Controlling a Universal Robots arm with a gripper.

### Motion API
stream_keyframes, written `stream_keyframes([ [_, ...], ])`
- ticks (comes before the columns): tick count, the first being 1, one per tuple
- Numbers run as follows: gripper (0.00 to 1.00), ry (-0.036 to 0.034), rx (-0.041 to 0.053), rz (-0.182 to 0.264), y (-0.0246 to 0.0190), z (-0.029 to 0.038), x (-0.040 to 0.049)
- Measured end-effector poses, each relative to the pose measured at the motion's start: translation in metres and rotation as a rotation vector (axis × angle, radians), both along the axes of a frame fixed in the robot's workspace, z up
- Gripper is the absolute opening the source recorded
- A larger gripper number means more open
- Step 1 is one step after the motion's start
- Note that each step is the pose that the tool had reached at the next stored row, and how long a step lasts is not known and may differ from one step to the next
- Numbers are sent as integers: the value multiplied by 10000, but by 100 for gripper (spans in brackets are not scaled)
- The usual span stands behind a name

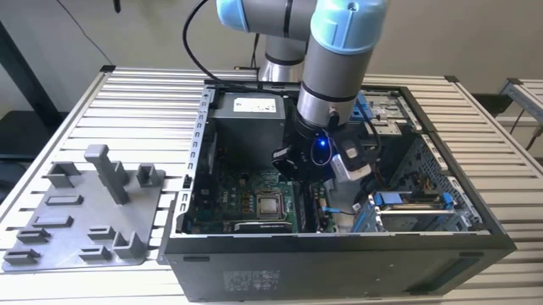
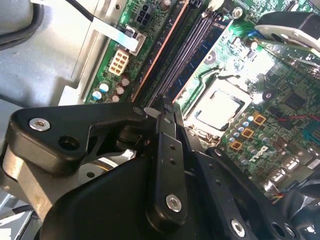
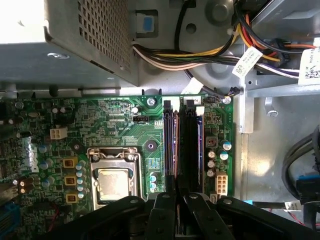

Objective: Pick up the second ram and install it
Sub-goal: 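Insert the second ram into the second slot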

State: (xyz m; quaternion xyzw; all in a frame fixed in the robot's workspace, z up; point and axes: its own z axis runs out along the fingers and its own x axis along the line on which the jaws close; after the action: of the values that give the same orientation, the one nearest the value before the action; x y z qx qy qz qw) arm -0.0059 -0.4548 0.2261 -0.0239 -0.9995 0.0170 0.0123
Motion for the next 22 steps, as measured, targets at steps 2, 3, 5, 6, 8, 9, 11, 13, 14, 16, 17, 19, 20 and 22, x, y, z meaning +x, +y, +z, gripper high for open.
stream_keyframes([
  [2, 13, -2, 0, 38, 0, 0, 0],
  [3, 13, -3, 0, 58, 0, 0, 1],
  [5, 13, -7, -3, 94, 0, 1, 2],
  [6, 13, -11, -2, 113, 0, 1, 3],
  [8, 13, -20, -2, 154, 0, 1, 4],
  [9, 13, -25, -1, 172, 0, 0, 4],
  [11, 13, -42, -1, 204, 0, 0, 4],
  [13, 13, -53, -1, 231, 0, 0, 5],
  [14, 13, -56, -1, 243, 0, 0, 6],
  [16, 13, -58, -1, 262, 0, 0, 7],
  [17, 13, -58, -1, 272, 0, 0, 7],
  [19, 13, -57, -2, 290, -1, 1, 9],
  [20, 13, -57, -3, 299, -1, 1, 10],
  [22, 13, -58, -1, 310, -3, 0, 11],
])
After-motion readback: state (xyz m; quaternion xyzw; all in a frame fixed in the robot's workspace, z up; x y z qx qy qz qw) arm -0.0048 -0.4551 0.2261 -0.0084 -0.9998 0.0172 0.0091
